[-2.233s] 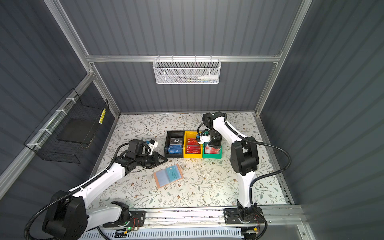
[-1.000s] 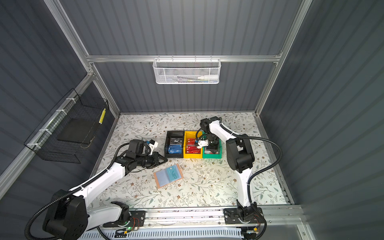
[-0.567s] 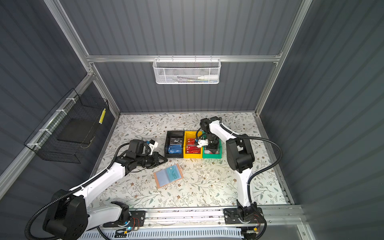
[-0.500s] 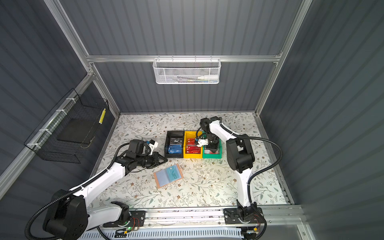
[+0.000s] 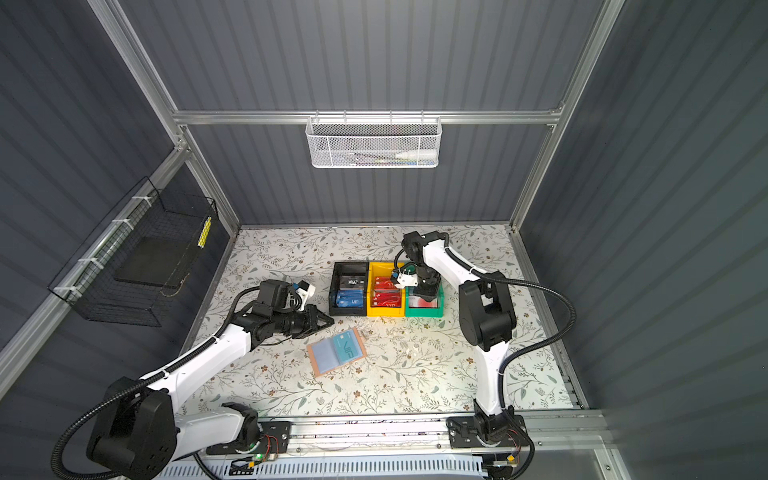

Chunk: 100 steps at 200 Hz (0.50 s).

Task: Take the credit cards out of the card holder

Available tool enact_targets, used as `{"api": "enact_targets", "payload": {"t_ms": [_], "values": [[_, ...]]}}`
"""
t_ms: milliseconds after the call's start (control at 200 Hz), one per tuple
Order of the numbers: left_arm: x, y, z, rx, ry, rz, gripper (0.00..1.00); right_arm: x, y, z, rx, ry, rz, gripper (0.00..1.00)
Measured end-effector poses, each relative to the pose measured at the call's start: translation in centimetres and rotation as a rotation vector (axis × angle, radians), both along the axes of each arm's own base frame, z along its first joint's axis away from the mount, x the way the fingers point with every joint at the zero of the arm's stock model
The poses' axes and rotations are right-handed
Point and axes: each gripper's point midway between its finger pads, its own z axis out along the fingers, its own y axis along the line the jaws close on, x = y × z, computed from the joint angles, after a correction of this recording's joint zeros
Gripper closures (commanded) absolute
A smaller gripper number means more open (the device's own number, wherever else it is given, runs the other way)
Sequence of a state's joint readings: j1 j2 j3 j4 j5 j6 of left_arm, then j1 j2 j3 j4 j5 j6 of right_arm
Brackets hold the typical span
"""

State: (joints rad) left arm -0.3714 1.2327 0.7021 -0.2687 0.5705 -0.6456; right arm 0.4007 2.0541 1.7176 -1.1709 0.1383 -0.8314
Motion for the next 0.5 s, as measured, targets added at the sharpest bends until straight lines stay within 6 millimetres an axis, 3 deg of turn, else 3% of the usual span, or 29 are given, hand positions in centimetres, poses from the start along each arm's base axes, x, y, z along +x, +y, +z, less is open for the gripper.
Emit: {"api": "enact_targets", "payload": {"t_ms": [140, 270, 325, 395, 500], "values": [[-0.3, 0.3, -1.2, 0.023, 0.03, 0.011, 0.87, 0.8, 2.0, 2.5, 0.136, -0.08, -0.097, 0.68], [-1.4, 0.7, -4.1, 0.034, 0.114, 0.029, 0.88, 1.0, 6.0, 8.4, 0.41, -0.222, -0.187, 0.61], [-2.0, 0.9, -5.5, 0.04, 0.155, 0.041, 0.88, -0.5, 8.0, 10.6, 0.534, -0.257, -0.195, 0.59], [-2.7, 1.2, -6.7, 0.044, 0.197, 0.053, 0.88, -3.7, 11.4, 12.1, 0.677, -0.25, -0.155, 0.59], [-3.2, 1.3, -7.4, 0.038, 0.221, 0.068, 0.88, -9.0, 16.5, 11.4, 0.803, -0.139, -0.067, 0.58]]}}
